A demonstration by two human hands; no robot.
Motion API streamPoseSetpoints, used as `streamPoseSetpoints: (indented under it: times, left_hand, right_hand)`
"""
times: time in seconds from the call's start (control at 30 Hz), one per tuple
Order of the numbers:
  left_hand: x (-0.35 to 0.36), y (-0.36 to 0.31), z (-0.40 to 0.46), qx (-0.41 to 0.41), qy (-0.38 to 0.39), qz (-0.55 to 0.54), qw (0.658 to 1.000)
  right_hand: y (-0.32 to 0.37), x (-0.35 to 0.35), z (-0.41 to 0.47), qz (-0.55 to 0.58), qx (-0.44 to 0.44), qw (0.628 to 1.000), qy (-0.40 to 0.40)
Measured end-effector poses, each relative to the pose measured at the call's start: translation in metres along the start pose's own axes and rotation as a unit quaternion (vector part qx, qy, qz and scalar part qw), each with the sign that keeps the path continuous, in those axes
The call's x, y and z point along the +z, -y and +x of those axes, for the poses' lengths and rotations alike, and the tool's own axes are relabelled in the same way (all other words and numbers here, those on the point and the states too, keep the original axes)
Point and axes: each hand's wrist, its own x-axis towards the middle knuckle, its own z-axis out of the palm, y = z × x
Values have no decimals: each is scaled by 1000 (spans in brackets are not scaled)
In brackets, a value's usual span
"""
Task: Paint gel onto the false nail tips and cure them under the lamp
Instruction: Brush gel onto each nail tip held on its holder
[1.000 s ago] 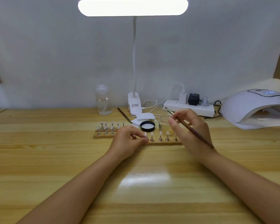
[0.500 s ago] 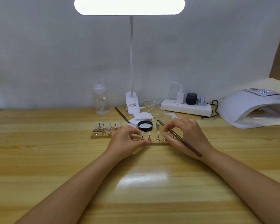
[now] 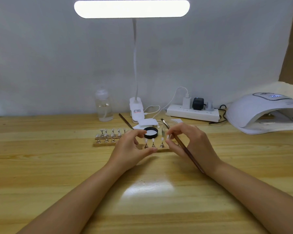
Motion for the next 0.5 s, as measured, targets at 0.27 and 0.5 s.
streamPoseSetpoints:
  times: [0.27,0.5]
  left_hand:
    - [-4,-12,-7,204,-50,-28,977]
    - [-4,-12,-8,211,-81,-47,973]
  right_hand:
    - [15,13,-1,117,31,993,0]
    - [15,15,-1,118,28,993,2]
